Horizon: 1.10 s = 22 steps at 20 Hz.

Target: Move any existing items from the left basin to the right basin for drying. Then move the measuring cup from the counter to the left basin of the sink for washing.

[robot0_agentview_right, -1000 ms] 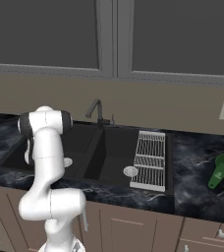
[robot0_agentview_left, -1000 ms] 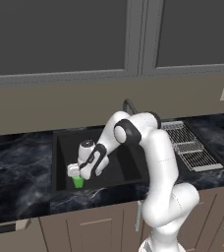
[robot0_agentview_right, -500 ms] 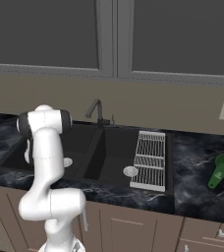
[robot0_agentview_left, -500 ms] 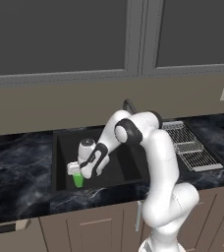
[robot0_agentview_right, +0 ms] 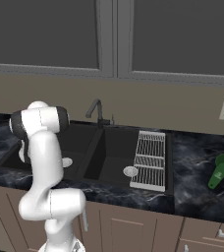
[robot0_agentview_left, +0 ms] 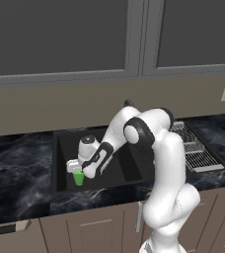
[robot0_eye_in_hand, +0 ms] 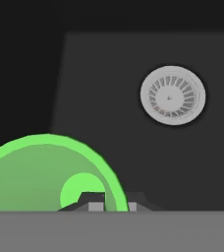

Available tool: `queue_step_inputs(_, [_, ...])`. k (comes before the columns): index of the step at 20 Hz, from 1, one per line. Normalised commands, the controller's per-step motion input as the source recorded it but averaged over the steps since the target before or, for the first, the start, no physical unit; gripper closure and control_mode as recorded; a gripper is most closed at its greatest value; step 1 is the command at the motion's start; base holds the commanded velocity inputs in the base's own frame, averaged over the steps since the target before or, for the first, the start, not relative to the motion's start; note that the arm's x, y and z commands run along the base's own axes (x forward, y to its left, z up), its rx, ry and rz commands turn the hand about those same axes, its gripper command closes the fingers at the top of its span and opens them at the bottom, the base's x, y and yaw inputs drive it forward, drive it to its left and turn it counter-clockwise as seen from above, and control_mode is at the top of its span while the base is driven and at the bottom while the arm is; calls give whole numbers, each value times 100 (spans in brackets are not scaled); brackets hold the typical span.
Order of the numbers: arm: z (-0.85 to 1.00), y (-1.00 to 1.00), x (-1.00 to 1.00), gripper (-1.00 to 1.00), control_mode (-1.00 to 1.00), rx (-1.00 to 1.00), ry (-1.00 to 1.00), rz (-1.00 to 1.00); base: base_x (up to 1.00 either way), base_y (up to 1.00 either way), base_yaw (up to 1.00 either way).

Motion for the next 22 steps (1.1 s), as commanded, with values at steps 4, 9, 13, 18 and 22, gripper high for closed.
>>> queue_step_inputs(4, [60, -13, -16, 100, -100, 0, 0, -6, 0, 0, 0])
queue_step_inputs(9, [53, -17, -10, 100, -100, 0, 0, -7, 0, 0, 0])
queue_step_inputs(13, [45, -33, -5, 100, -100, 0, 2, -9, 0, 0, 0])
queue_step_inputs(18, [38, -36, 0, 100, -100, 0, 6, -10, 0, 0, 0])
queue_step_inputs(22, [38, -47, -5, 100, -100, 0, 7, -11, 0, 0, 0])
